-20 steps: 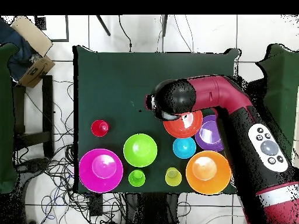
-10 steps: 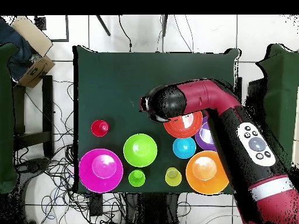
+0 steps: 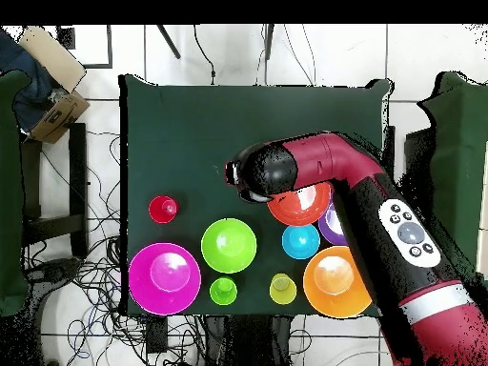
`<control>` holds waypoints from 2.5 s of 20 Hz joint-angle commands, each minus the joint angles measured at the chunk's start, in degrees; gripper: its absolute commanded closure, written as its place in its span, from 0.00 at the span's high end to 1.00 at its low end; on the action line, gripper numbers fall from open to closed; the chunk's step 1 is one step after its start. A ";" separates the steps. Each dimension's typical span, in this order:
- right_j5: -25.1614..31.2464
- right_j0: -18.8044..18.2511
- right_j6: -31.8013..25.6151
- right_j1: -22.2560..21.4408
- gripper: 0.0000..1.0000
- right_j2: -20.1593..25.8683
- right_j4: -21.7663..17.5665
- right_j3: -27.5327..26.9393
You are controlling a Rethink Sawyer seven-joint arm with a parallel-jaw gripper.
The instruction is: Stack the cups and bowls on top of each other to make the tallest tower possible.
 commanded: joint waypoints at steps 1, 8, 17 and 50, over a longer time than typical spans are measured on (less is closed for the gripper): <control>0.45 2.04 -4.47 1.64 1.00 -4.33 -3.28 0.54; 1.67 1.94 -4.04 1.87 1.00 -4.36 -1.85 -0.73; -2.48 1.30 -5.00 4.65 1.00 -5.19 -4.53 -0.20; 15.45 3.59 -8.93 -3.40 1.00 -3.46 4.48 -5.40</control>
